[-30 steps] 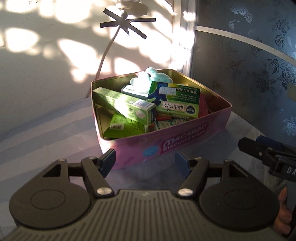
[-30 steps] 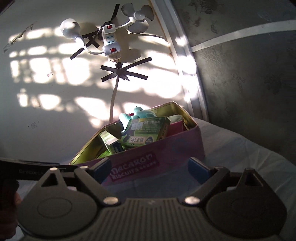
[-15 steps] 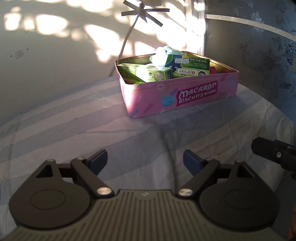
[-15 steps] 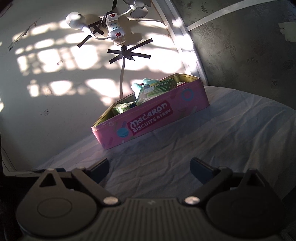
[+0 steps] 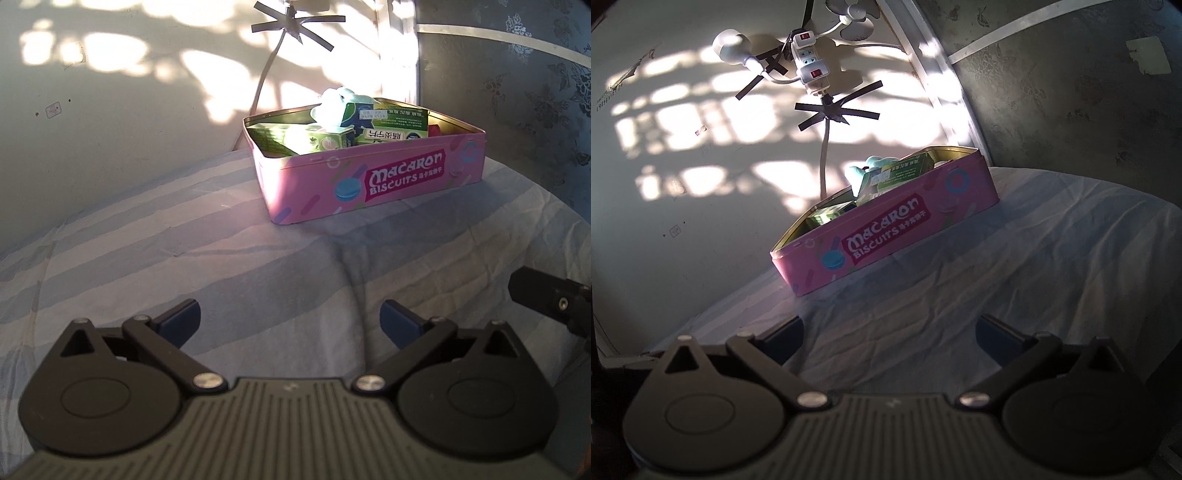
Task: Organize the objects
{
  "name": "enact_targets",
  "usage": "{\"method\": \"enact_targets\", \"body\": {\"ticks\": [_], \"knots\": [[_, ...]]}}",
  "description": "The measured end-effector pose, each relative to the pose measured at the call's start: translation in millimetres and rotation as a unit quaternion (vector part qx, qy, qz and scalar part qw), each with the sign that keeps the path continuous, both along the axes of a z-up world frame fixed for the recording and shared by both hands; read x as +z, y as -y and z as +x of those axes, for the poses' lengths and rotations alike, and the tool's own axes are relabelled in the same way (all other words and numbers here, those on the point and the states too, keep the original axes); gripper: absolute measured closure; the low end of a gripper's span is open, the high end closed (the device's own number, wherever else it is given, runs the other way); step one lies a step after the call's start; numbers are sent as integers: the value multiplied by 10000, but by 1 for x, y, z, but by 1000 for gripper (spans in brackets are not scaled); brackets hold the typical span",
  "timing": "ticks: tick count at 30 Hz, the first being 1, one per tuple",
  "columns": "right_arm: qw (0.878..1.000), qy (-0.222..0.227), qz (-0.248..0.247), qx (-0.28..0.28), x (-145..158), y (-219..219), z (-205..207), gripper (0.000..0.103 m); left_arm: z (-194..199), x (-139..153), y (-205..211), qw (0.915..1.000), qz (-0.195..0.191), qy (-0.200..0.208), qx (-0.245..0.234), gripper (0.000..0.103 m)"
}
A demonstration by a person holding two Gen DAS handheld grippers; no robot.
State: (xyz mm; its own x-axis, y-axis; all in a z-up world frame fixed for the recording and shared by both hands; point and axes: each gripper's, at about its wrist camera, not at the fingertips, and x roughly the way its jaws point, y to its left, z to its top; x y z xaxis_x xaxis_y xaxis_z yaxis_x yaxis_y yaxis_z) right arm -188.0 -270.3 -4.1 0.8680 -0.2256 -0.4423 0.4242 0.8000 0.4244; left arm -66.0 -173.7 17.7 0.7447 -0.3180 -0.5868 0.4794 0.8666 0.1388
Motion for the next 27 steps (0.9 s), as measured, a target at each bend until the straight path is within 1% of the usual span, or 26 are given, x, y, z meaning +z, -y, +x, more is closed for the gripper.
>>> {"method": "enact_targets", "body": {"ticks": [7, 13, 22, 27], "knots": [[9995, -111, -230, -198, 0, -5, 1, 0, 0, 2, -1, 9999, 8, 101, 101, 0], [9987, -28, -427, -278, 2, -6, 2, 0, -1, 0, 1, 9999, 79, 97, 22, 0], [9990, -50, -341, -300, -4, 0, 6, 0, 2, -2, 1, 9999, 41, -108, -2, 0], [9990, -68, -328, -312, -5, 0, 7, 0, 2, -2, 0, 9999, 46, -120, 0, 0]]}}
